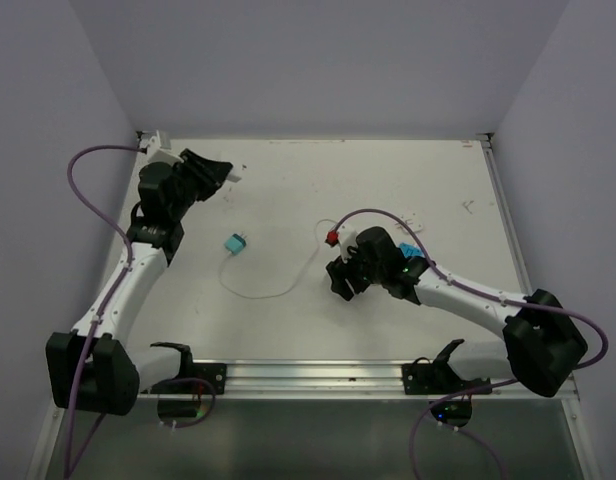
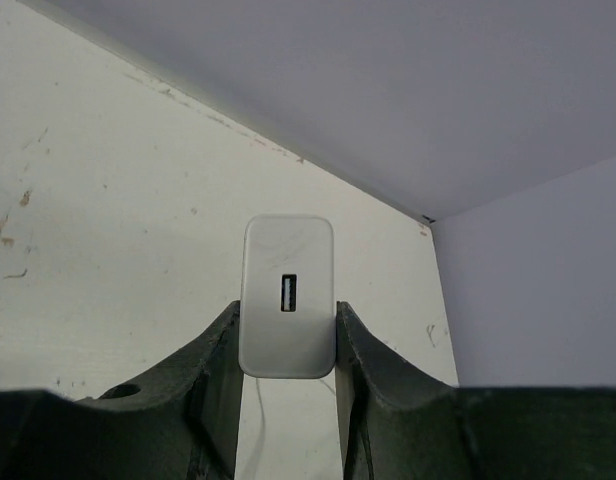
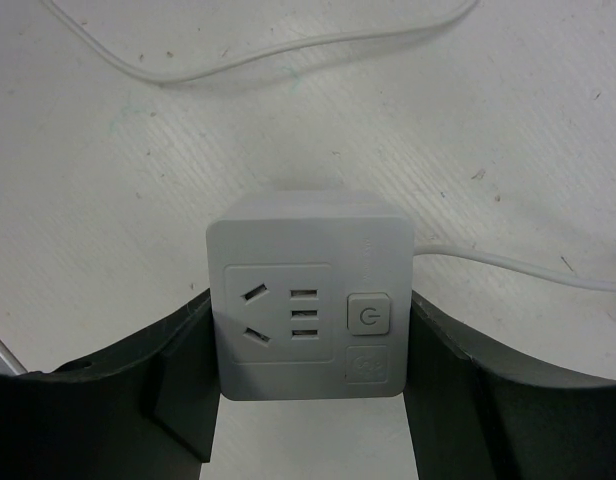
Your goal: Pull the plug off the socket
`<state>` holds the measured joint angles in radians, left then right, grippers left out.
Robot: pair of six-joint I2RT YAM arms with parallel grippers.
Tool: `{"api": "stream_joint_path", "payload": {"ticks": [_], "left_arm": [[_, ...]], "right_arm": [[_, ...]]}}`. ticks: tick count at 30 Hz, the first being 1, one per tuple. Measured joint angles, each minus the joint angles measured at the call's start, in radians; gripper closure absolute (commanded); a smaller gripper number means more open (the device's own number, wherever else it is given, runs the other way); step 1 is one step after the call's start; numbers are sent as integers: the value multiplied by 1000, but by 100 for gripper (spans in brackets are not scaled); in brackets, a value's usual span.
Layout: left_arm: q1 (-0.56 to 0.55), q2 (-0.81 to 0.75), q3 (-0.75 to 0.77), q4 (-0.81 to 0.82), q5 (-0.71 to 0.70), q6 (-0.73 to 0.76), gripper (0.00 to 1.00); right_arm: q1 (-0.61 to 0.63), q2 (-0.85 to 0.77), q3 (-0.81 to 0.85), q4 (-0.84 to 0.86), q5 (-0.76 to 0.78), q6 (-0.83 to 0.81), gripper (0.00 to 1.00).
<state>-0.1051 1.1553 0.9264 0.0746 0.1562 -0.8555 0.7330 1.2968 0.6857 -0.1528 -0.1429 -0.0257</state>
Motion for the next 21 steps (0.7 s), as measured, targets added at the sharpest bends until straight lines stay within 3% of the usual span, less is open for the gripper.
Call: {"api": "stream_joint_path", "payload": {"ticks": [9,16,21], "left_arm": [[0,309,-14,70,138,6,100],[0,558,1,149,254,10,87],[-4,682,43,158,292,11,85]], "right_arm": [[0,-18,0,-18,13,51,100],[0,-44,0,-43,25,64,100],[0,-71,7,-64,53,75,100]]}}
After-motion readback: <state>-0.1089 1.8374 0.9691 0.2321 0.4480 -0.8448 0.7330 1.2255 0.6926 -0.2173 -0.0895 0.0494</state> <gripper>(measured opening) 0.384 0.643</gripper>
